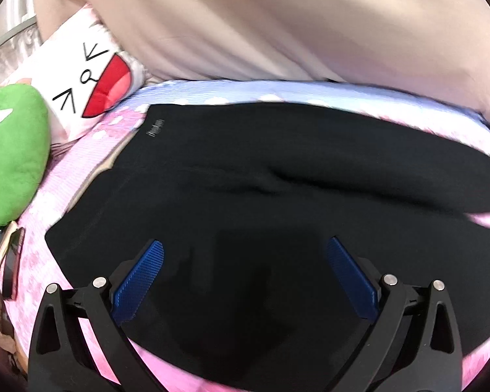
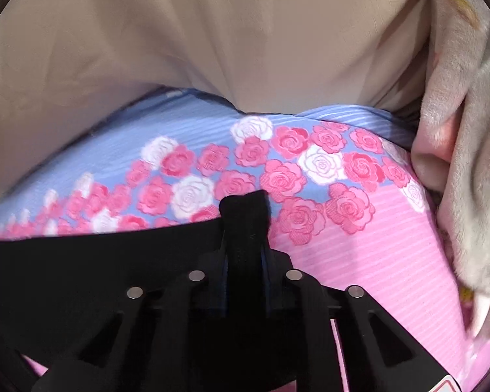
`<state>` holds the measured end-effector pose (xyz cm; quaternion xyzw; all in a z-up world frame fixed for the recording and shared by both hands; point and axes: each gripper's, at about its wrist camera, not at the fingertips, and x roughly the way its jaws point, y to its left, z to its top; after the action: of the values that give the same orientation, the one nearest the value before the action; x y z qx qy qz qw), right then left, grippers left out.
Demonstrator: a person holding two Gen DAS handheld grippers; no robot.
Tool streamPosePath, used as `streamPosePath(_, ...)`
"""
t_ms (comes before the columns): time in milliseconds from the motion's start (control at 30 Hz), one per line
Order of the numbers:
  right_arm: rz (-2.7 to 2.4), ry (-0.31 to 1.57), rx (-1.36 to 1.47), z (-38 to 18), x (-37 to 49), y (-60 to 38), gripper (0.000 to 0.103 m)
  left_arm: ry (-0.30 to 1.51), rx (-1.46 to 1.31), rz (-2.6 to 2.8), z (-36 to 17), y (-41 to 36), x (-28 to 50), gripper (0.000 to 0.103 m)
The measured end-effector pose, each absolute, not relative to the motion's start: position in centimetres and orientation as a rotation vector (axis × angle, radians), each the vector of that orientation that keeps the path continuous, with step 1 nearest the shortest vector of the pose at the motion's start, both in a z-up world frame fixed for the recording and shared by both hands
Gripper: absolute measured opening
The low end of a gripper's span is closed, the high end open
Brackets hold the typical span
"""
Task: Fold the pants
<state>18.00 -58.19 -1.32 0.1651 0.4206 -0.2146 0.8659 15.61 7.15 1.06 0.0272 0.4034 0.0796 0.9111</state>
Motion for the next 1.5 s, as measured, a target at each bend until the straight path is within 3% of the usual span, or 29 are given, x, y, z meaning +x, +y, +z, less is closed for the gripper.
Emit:
streamPosePath(300,-0.433,0.766,0.296,2.8,12.6,-53.5,0.011,0.739,-0.059,0.299,6.2,19.7,27.2,0.098)
streamPosePath(633,-0.479,0.797,0.296,3.0,10.2,-50.3,0.011,0.899,-0.030,0.403,0.4,27.1,40.9,0.097)
streamPosePath(667,-0.485,0.804,0.295,3.0,10.1,-50.2,0.012,0.918,-0.034,0.384,-0.2,27.2,41.3,0.094)
streamPosePath(700,-0.491,0.806,0.295,2.9,10.0,-50.0,0.012,0.925,-0.039,0.367,-0.6,27.1,41.5,0.074)
streamPosePath(733,-0.496,0.807,0.299,2.9,10.1,-49.9,0.012,0.955,-0.053,0.323,-1.2,27.2,42.0,0.043)
streamPosePath(767,-0.503,0.806,0.303,3.1,10.0,-49.9,0.012,0.990,-0.074,0.285,-1.6,27.2,42.2,0.027)
streamPosePath(800,-0.509,0.805,0.304,3.2,10.0,-49.8,0.012,1.015,-0.107,0.265,-1.7,27.5,42.3,0.024)
streamPosePath(1000,-0.509,0.761,0.306,4.9,9.3,-49.1,0.012,0.833,-0.117,0.172,4.7,27.6,36.3,0.020)
streamPosePath(1233,-0.464,0.668,0.322,7.9,4.5,-48.3,0.012,0.773,-0.080,0.071,11.1,28.6,21.6,0.020)
streamPosePath(1400,-0.456,0.656,0.333,7.1,0.1,-47.4,0.012,0.902,-0.057,0.095,8.1,28.4,13.7,0.022)
streamPosePath(1500,-0.500,0.717,0.289,4.7,-1.6,-47.0,0.018,0.988,-0.069,0.153,4.0,28.3,11.3,0.026)
